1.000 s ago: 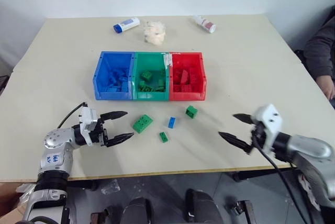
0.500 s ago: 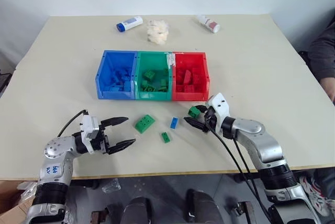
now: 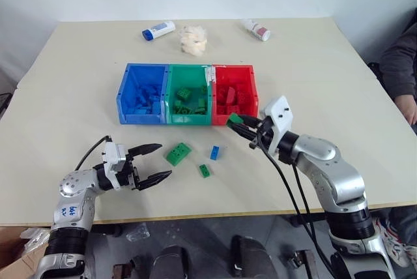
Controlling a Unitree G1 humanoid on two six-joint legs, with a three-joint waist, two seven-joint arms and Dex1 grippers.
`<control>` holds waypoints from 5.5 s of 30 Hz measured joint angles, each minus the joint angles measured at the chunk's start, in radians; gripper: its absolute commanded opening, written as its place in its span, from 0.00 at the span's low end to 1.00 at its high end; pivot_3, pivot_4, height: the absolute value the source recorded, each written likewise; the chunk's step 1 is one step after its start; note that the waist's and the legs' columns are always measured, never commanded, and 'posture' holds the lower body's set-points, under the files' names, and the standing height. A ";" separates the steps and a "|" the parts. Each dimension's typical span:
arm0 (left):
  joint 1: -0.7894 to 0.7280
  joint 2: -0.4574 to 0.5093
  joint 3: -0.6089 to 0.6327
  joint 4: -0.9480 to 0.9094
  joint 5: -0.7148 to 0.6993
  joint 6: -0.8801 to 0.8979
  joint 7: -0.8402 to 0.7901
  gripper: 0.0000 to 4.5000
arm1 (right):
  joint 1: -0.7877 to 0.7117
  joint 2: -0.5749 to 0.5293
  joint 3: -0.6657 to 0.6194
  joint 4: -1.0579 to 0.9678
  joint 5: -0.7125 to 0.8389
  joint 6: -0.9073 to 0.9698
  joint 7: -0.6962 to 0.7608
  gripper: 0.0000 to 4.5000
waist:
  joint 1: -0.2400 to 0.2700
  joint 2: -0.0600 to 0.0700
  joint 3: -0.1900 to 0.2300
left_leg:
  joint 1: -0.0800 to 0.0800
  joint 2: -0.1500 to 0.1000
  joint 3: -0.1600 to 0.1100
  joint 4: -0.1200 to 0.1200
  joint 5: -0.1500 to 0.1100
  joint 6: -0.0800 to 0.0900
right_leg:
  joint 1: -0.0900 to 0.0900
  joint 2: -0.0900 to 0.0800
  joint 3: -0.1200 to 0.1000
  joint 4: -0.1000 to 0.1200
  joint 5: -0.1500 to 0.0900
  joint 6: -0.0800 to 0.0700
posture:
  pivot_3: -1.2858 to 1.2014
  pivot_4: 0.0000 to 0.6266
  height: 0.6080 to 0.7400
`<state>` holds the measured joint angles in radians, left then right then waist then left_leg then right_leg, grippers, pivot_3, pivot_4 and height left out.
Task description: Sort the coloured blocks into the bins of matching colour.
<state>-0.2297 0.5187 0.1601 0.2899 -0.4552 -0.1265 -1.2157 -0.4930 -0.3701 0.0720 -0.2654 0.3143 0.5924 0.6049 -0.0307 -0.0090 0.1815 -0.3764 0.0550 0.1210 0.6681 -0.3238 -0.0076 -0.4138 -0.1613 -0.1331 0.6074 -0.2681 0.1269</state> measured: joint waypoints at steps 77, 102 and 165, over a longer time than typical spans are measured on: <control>0.069 0.004 0.019 -0.055 -0.020 -0.009 -0.048 1.00 | -0.035 -0.027 0.209 0.333 -0.092 -0.206 0.323 0.32 | 0.001 -0.001 0.000 | 0.000 0.001 0.002 0.004 -0.002 0.001 | 0.000 0.000 -0.001 0.000 0.000 0.000 | 0.52 0.24 1.00; 0.057 -0.010 0.019 -0.042 -0.020 -0.021 -0.027 1.00 | -0.138 0.121 0.205 0.464 -0.130 -0.280 0.292 0.69 | 0.000 -0.001 0.000 | 0.000 0.001 0.002 0.004 -0.002 0.000 | 0.000 0.000 -0.001 0.001 0.000 0.000 | 0.52 0.24 1.00; 0.158 0.174 0.109 -0.056 -0.186 0.089 -0.285 1.00 | 0.018 -0.038 0.326 0.222 -0.188 -0.223 0.370 0.19 | 0.000 0.000 0.000 | -0.001 0.013 0.005 0.013 -0.011 -0.004 | -0.001 0.011 0.001 0.001 -0.001 -0.004 | 0.52 0.24 1.00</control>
<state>-0.0714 0.6922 0.2693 0.2342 -0.6412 -0.0373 -1.5009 -0.4753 -0.4081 0.3980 -0.0435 0.1263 0.3699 0.9744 -0.0307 -0.0093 0.1815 -0.3778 0.0676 0.1256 0.6810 -0.3346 -0.0118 -0.4153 -0.1505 -0.1324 0.6084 -0.2694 0.1229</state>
